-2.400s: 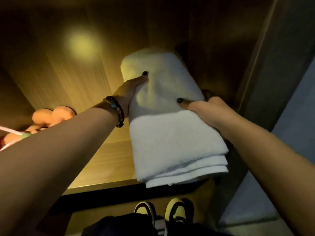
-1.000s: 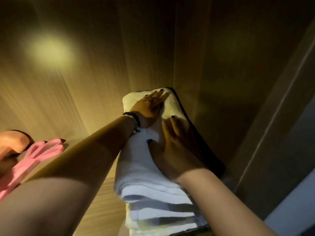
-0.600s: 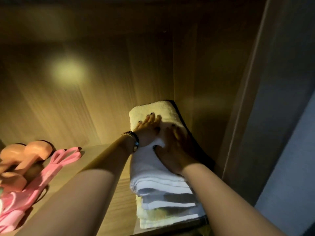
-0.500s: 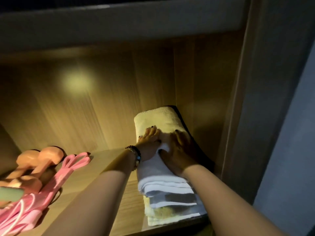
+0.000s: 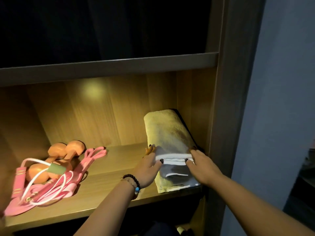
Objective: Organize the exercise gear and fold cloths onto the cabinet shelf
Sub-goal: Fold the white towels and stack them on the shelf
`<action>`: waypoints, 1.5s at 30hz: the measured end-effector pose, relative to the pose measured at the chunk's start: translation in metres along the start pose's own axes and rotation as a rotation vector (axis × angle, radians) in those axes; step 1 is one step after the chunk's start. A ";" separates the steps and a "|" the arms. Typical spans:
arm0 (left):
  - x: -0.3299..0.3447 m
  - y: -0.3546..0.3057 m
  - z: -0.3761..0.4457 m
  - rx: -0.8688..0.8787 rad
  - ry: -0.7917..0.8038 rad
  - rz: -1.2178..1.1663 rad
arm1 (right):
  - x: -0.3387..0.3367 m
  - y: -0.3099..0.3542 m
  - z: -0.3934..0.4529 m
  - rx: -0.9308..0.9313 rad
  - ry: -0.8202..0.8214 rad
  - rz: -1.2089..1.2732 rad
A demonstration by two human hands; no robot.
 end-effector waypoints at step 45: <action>0.169 -0.204 0.000 0.801 0.058 0.698 | -0.078 -0.186 -0.138 0.265 0.003 -0.173</action>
Point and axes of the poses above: each hand's wrist, its own z-axis towards the middle knuckle, its own x-axis out of the palm, y = z × x, the point moved 7 cm from there along z, towards the middle knuckle
